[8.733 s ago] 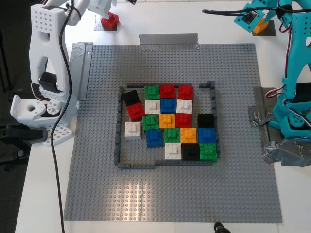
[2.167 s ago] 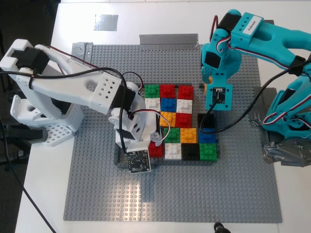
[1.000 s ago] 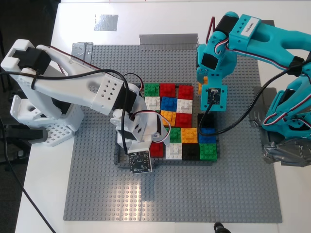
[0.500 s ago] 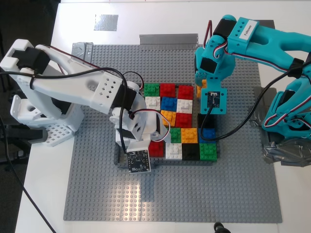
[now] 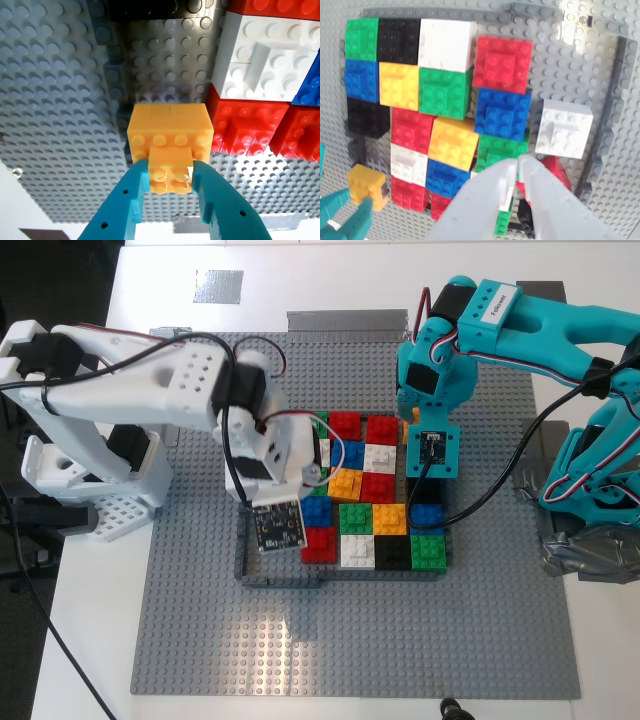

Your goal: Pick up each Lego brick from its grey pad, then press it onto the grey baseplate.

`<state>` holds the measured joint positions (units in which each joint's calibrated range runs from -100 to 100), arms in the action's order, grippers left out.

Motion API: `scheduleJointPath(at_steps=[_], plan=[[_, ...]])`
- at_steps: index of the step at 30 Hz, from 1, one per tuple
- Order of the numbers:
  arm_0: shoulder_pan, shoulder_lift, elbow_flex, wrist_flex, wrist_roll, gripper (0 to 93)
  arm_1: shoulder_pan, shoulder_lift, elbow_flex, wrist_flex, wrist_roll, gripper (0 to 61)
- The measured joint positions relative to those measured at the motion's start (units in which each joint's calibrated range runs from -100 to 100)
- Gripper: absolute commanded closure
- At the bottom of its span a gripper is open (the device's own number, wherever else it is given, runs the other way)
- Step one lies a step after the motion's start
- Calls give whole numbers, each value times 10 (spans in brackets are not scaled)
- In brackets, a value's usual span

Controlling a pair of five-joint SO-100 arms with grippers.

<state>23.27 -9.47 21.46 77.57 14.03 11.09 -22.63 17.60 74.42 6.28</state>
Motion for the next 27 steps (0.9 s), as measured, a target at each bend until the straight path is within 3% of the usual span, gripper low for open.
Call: scheduleJointPath(at_steps=[5, 16, 23, 27], plan=[[0, 2, 0, 0, 0, 927, -68, -62, -11, 42, -7, 613], [0, 3, 0, 0, 0, 927, -324, -161, -3, 109, -64, 613], [0, 3, 0, 0, 0, 927, -471, -182, -6, 122, -58, 613], [0, 3, 0, 0, 0, 927, -510, -158, -60, 150, -47, 613]])
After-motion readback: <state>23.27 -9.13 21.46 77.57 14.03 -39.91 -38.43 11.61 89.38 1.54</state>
